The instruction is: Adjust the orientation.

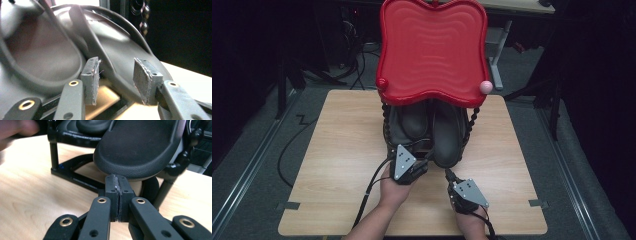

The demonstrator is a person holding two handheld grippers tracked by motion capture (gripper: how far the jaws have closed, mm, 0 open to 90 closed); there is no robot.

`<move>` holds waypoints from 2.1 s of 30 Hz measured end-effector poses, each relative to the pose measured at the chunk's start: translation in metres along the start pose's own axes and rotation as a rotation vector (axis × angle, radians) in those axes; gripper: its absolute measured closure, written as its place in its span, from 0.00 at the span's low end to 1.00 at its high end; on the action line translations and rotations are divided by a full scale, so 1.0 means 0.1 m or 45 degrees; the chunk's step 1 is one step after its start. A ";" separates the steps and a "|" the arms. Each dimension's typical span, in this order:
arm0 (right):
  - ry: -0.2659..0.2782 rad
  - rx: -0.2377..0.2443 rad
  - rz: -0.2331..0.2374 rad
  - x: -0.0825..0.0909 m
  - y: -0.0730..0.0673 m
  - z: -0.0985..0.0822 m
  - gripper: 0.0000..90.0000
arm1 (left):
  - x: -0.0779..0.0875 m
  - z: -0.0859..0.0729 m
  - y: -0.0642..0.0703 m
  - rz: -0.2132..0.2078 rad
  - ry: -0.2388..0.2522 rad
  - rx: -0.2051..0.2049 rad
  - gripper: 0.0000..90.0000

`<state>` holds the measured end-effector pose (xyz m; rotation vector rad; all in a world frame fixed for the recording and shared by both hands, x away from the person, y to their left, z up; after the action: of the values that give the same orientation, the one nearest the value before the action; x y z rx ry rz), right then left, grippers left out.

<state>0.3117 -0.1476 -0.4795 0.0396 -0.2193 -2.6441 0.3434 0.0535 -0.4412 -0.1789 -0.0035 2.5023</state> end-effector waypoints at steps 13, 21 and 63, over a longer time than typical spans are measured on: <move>0.065 -0.088 -0.036 -0.35 0.14 0.11 0.97 | 0.81 -0.29 -0.12 0.016 -0.133 -0.082 0.65; 0.092 -0.108 -0.010 -0.50 0.14 0.17 0.96 | 0.98 -0.34 -0.16 0.058 -0.133 -0.094 0.63; 0.090 -0.191 -0.127 -0.76 0.45 0.21 0.92 | 1.06 -0.40 -0.11 0.047 -0.165 -0.111 0.60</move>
<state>0.3983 -0.1478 -0.4526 0.0969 0.0056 -2.7449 0.2711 0.1231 -0.4940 -0.0528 -0.1641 2.5482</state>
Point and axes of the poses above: each handheld gripper's, and its own axes: x roughly backward along the jaws, z roughly out of its top, y roughly to its right, the point moved 1 cm from there along -x, roughly forward along the jaws, and after that the axes turned 14 degrees about y, right-handed, at the moved point
